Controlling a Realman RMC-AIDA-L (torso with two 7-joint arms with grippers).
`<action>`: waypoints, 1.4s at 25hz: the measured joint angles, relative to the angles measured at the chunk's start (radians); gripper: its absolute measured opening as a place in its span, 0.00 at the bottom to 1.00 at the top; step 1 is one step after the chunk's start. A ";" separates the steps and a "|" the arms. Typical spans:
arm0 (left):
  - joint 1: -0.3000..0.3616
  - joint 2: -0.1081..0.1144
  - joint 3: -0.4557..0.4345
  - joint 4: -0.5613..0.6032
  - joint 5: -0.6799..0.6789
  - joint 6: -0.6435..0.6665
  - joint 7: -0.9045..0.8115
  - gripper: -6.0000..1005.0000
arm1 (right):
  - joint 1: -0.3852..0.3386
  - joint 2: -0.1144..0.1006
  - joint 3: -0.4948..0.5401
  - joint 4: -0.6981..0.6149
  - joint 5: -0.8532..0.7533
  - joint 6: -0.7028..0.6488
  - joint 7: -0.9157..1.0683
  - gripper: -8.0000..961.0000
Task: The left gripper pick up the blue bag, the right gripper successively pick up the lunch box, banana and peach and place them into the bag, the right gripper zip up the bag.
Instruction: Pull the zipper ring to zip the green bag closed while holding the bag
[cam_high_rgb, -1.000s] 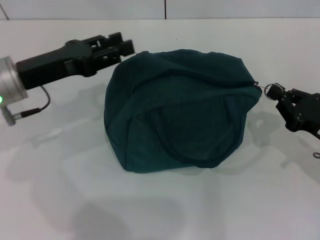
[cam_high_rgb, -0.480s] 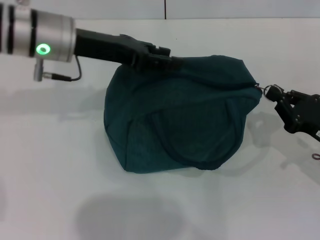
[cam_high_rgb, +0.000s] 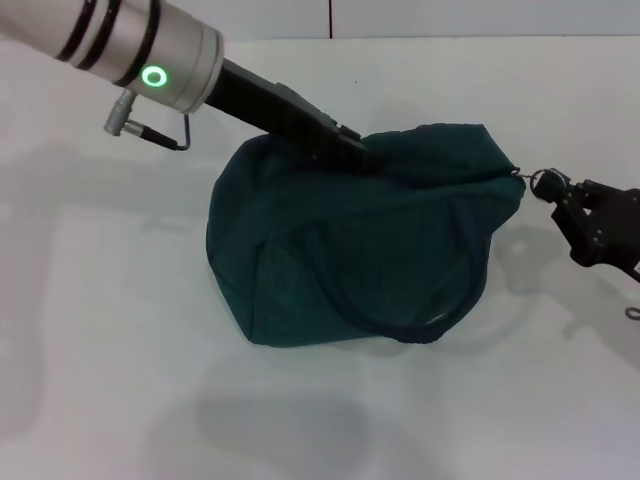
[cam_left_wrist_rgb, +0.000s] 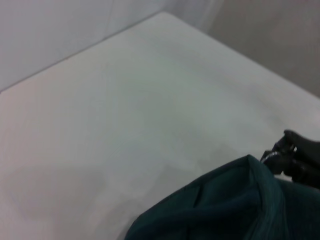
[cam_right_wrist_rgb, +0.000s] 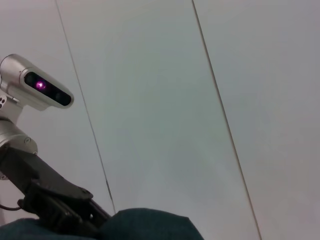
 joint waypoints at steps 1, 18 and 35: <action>0.002 -0.001 0.013 0.007 0.001 -0.003 -0.003 0.51 | 0.000 0.000 0.001 0.000 0.000 0.000 0.000 0.02; 0.056 0.002 0.027 0.069 -0.103 -0.004 -0.005 0.27 | 0.002 0.000 0.006 0.000 0.047 0.008 -0.002 0.02; 0.061 0.012 0.021 0.073 -0.130 0.014 -0.007 0.10 | 0.041 0.002 -0.006 0.000 0.044 0.192 -0.003 0.02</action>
